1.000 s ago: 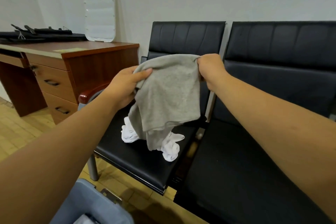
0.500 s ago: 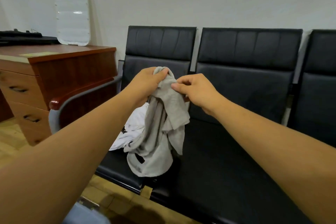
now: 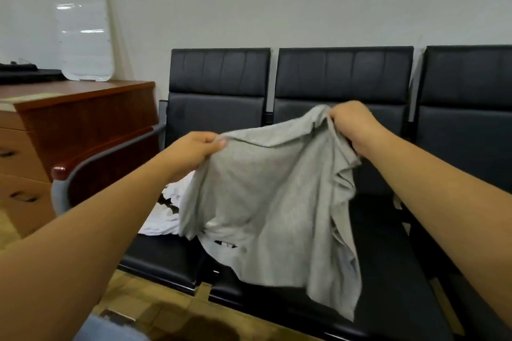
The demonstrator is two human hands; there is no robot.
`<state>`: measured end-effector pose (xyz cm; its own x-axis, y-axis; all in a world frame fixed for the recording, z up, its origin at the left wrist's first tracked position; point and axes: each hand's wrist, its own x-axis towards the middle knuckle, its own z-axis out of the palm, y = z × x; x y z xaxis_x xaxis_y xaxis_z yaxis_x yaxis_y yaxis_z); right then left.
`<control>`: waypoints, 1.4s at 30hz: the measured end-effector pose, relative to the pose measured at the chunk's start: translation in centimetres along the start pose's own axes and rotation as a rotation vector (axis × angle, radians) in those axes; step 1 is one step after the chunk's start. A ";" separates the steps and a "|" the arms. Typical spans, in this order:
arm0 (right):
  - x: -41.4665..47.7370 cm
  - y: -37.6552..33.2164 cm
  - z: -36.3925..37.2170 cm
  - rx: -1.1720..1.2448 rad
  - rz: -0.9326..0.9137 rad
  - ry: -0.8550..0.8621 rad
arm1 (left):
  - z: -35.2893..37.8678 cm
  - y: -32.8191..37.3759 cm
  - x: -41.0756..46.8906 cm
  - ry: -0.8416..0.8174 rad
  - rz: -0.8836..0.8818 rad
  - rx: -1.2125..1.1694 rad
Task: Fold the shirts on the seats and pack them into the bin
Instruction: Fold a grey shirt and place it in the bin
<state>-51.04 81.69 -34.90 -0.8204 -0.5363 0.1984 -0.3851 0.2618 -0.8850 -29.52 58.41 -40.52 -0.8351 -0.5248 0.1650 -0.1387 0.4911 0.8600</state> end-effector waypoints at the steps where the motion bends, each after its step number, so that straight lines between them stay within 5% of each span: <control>1: -0.4 0.8 -0.2 -0.104 -0.015 -0.077 | 0.1 1.2 0.0 0.013 0.035 -0.044; 6: -4.8 -0.6 3.3 0.057 -0.238 -0.534 | 3.1 8.7 0.0 -0.144 0.193 0.030; 9: -5.1 -2.2 3.8 -0.092 -0.376 -0.373 | 4.4 9.9 -0.2 -0.141 0.231 0.104; 13: -3.3 -2.2 0.3 0.162 -0.279 -0.116 | 4.4 6.7 -1.2 -0.299 0.033 0.265; 16: -2.2 -0.3 -2.2 0.143 -0.214 0.038 | 4.3 4.1 -1.4 -0.329 -0.017 0.090; 20: -2.5 2.7 -4.6 -0.113 -0.116 -0.186 | 4.6 4.9 -1.0 -0.239 0.058 -0.312; 24: -4.7 2.3 -2.2 0.179 -0.105 -0.538 | 7.0 8.8 -0.1 -0.351 0.139 -0.208; 26: -5.6 1.5 -0.7 0.133 -0.082 -0.651 | 7.7 9.9 0.4 -0.378 0.150 -0.112; 28: -5.4 1.2 -0.6 0.039 -0.152 -0.563 | 7.6 9.9 0.7 -0.390 0.120 -0.055; 33: -3.4 4.0 -4.0 0.257 -0.110 -0.201 | 6.7 5.8 0.1 -0.467 -0.015 0.024; 37: -4.0 7.5 -4.4 0.015 0.001 -0.417 | 8.6 4.1 0.1 -0.382 -0.017 -0.407; 42: -6.9 9.2 -0.6 0.287 0.092 -0.658 | 13.4 3.5 0.0 -0.485 -0.025 -0.291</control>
<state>-49.12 88.28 -44.18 -0.3851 -0.9178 -0.0965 -0.1266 0.1561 -0.9796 -37.12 69.48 -44.02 -0.9919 -0.1207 -0.0390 -0.0666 0.2345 0.9698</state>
